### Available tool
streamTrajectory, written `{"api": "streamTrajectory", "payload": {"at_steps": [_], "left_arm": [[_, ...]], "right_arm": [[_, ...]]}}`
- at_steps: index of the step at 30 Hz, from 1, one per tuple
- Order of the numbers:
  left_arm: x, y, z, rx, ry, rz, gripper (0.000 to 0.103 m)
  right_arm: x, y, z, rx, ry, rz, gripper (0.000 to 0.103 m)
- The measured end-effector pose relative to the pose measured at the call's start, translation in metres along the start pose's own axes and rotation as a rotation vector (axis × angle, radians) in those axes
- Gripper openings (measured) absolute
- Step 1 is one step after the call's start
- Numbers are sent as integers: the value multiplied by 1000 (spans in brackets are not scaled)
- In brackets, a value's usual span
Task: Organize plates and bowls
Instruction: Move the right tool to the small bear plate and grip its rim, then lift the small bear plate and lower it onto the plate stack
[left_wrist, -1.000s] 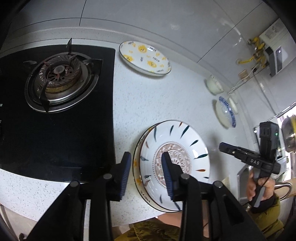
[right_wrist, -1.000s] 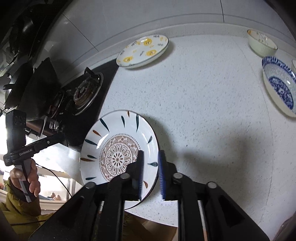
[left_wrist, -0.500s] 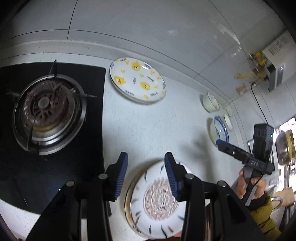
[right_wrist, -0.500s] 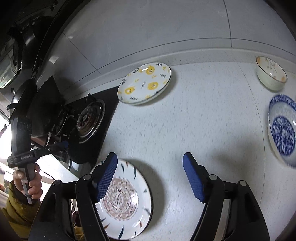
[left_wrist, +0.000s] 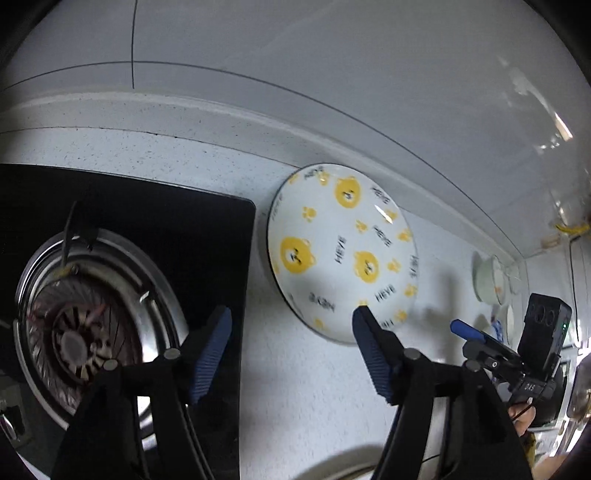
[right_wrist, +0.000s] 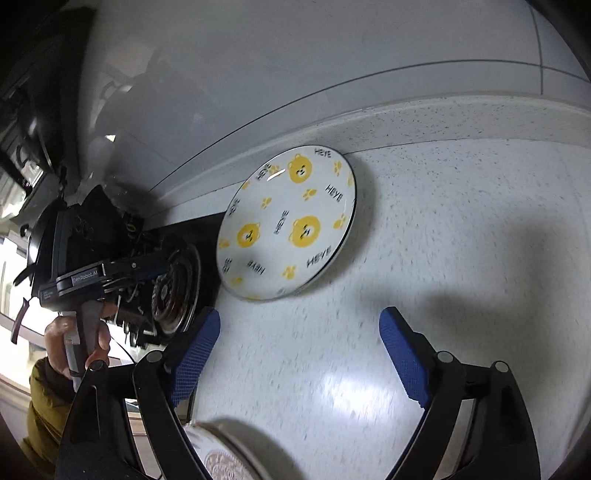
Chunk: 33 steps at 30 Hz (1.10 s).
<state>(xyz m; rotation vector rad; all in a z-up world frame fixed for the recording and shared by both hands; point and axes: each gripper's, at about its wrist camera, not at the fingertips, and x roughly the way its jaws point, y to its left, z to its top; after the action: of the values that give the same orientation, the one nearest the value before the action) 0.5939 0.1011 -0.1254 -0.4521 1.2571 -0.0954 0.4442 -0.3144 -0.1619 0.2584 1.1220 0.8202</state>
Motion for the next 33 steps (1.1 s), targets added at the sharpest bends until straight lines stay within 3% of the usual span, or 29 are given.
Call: {"api": "streamTrajectory", "payload": {"at_steps": [10, 13, 15, 17, 19, 21, 24, 26, 30, 33], "left_arm": [[62, 9, 39, -51, 73, 20, 65], [72, 10, 44, -61, 89, 0, 56], [78, 10, 46, -75, 102, -35, 51], [85, 9, 47, -81, 113, -57, 44], [93, 11, 46, -97, 129, -71, 37], [92, 15, 46, -120, 116, -81, 33], [91, 26, 41, -156, 108, -83, 14], [91, 30, 35, -177, 109, -109, 11], [87, 15, 20, -111, 118, -79, 11], [78, 12, 11, -128, 115, -127, 11]], "right_arm": [[40, -13, 44, 24, 21, 2, 85], [54, -13, 50, 23, 50, 13, 84], [60, -9, 49, 20, 68, 25, 74], [70, -11, 49, 40, 89, 43, 52], [77, -12, 50, 44, 104, 27, 40], [76, -19, 52, 69, 97, 30, 35], [73, -32, 50, 97, 100, 12, 13], [70, -37, 49, 115, 88, 14, 11], [63, -34, 44, 97, 80, -34, 11], [54, -33, 36, 103, 75, -36, 11]]}}
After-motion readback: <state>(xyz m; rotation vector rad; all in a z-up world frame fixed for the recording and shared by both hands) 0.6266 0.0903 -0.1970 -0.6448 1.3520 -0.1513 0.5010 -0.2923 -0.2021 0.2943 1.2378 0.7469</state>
